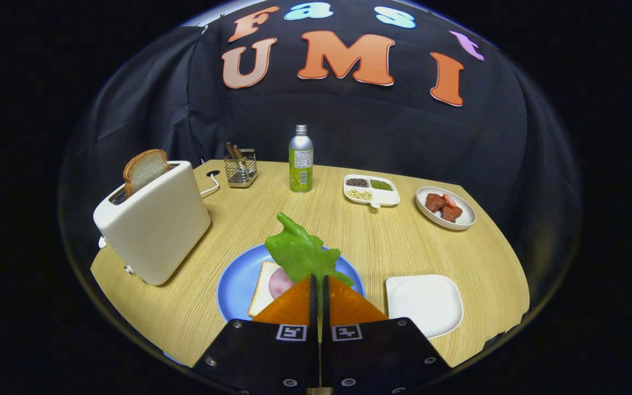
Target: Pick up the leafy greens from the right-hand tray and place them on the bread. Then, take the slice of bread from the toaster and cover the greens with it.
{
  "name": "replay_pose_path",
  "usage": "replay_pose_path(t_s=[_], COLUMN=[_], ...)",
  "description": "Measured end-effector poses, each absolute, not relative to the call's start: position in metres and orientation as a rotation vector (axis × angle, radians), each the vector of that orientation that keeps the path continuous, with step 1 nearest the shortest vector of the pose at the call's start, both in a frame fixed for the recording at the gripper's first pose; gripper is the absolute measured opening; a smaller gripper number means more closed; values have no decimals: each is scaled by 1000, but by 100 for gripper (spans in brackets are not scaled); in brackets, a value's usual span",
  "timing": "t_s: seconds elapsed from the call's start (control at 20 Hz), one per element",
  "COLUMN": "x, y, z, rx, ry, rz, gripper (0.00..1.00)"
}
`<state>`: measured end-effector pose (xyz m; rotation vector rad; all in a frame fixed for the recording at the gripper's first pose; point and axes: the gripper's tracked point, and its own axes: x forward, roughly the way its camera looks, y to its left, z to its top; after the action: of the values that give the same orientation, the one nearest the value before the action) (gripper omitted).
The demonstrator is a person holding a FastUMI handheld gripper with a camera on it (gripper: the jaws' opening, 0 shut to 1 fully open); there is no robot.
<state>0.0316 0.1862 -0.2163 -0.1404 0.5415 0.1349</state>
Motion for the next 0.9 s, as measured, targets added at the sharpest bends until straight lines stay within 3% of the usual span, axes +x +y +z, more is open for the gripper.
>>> replay_pose_path(t_s=[0.5,0.55,0.8,0.9], x=[28,25,15,18], y=[208,210,219,216], z=[-246,-247,-249,-242], rx=[-185,-189,-140,-123], ry=[621,626,668,648], rz=[207,219,235,218], gripper=[3,8,10,17])
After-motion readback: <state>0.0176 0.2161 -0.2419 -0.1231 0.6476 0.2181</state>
